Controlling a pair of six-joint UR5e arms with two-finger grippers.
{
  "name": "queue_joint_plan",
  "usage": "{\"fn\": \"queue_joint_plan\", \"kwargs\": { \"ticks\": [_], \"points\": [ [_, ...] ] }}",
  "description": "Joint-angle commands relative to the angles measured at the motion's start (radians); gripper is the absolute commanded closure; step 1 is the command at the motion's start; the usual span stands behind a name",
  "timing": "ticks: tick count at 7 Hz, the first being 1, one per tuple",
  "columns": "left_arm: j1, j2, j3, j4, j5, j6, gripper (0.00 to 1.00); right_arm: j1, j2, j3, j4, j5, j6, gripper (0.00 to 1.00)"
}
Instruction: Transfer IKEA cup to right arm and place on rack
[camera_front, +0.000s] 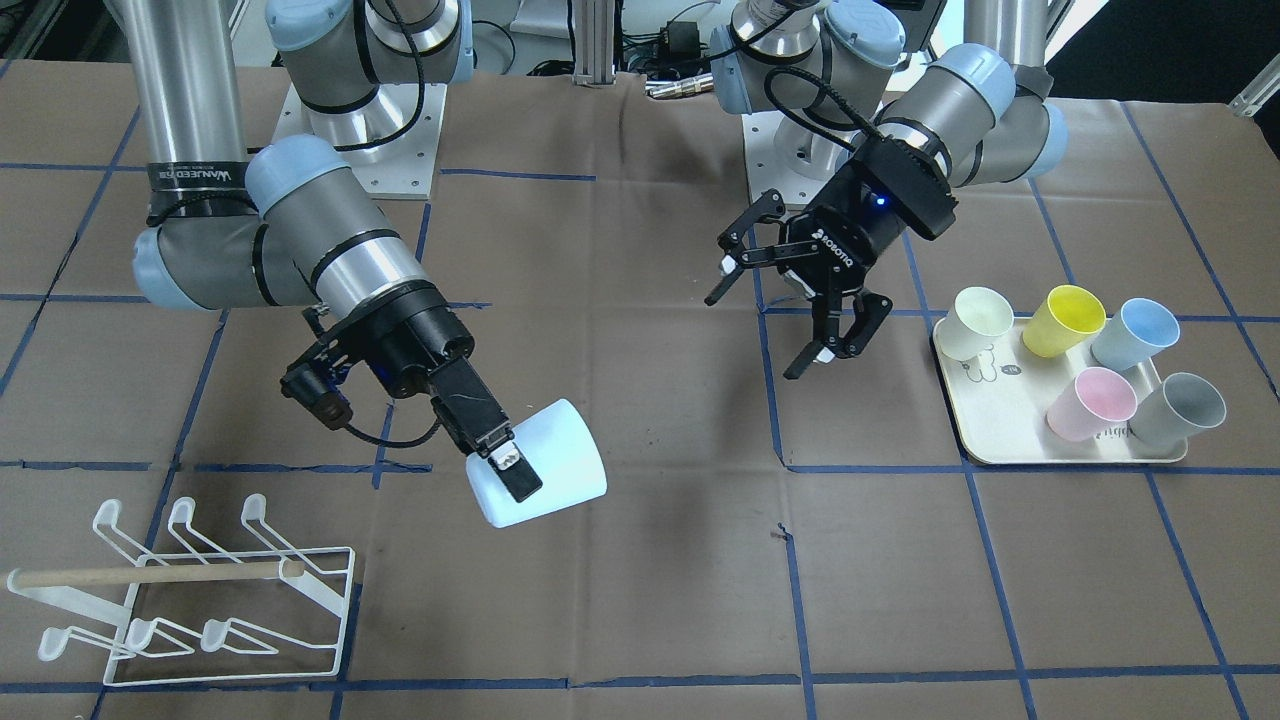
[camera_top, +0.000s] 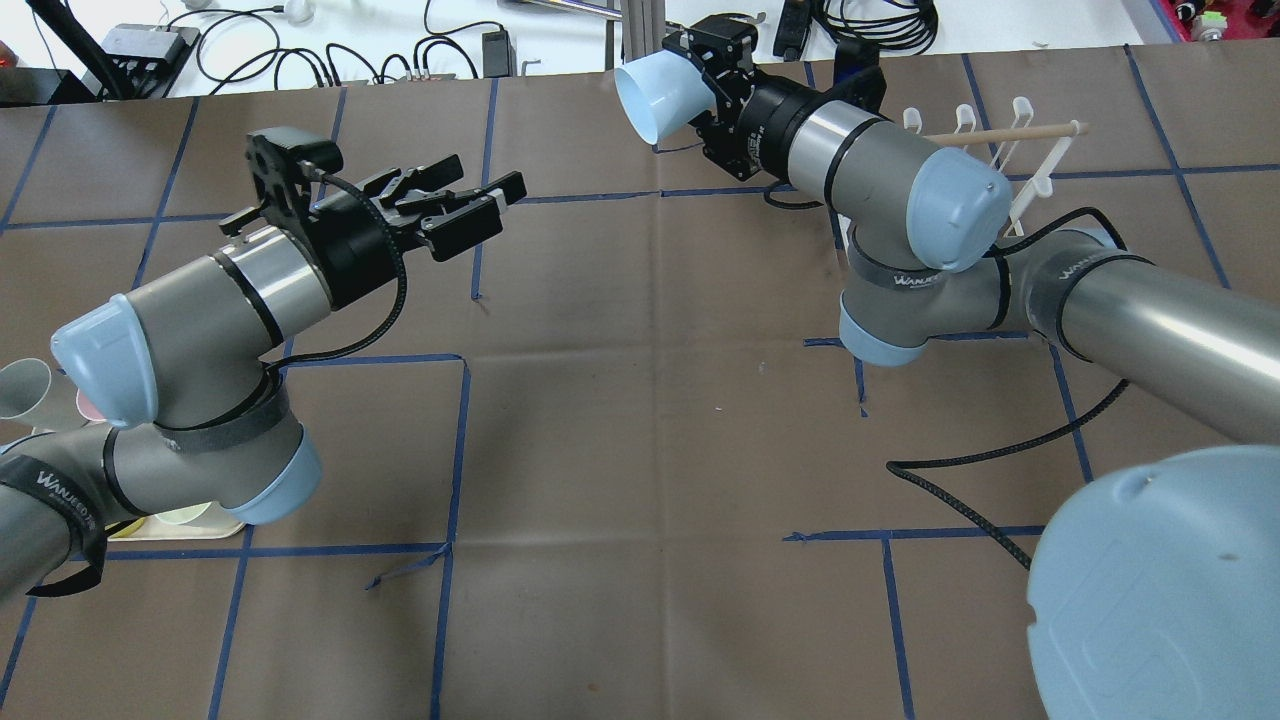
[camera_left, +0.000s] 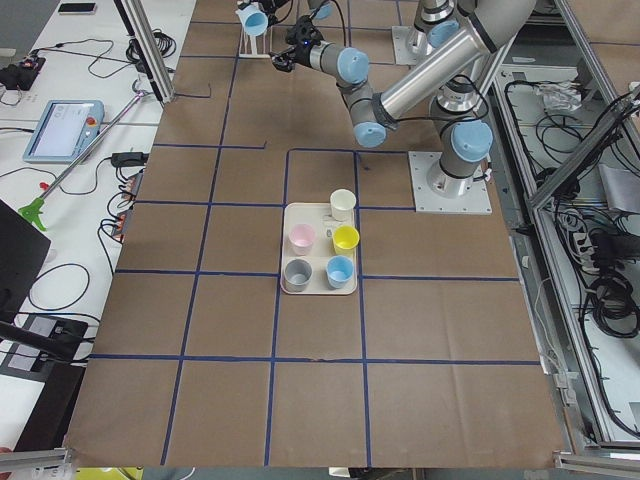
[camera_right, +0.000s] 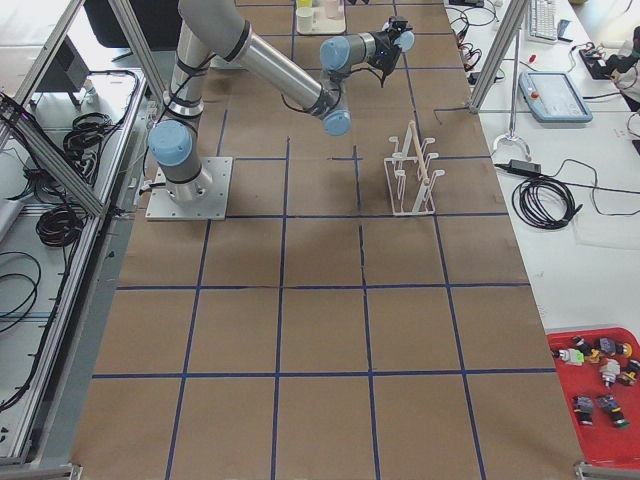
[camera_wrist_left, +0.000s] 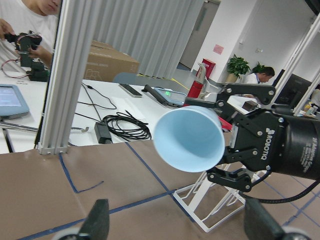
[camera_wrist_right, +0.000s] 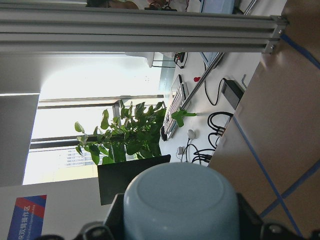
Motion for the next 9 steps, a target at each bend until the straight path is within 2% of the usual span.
{"fn": "queue_joint_plan", "kwargs": {
  "ticks": [1, 2, 3, 4, 6, 7, 9],
  "points": [
    [0.062, 0.029, 0.000, -0.059, 0.003, -0.001, 0.05, -0.052, 0.000, -0.001, 0.029, -0.082, -0.476, 0.75],
    [0.053, 0.081, 0.038, -0.216, 0.091, -0.002, 0.05, -0.055, -0.001, -0.001, 0.027, -0.170, -0.688, 0.75],
    [0.038, 0.156, 0.102, -0.463, 0.147, 0.002, 0.05, -0.061, 0.000, -0.001, 0.017, -0.249, -0.859, 0.75],
    [0.012, 0.204, 0.163, -0.681, 0.255, 0.008, 0.05, -0.070, 0.005, -0.003, 0.011, -0.285, -0.991, 0.78],
    [-0.123, 0.209, 0.327, -1.071, 0.537, -0.003, 0.05, -0.121, 0.020, -0.038, -0.035, -0.292, -1.276, 0.79],
    [-0.181, 0.200, 0.441, -1.315, 0.668, -0.024, 0.05, -0.130, 0.052, -0.062, -0.064, -0.292, -1.338, 0.79],
    [-0.203, 0.177, 0.614, -1.757, 0.782, -0.037, 0.05, -0.160, 0.101, -0.063, -0.109, -0.278, -1.341, 0.78]
  ]
}}
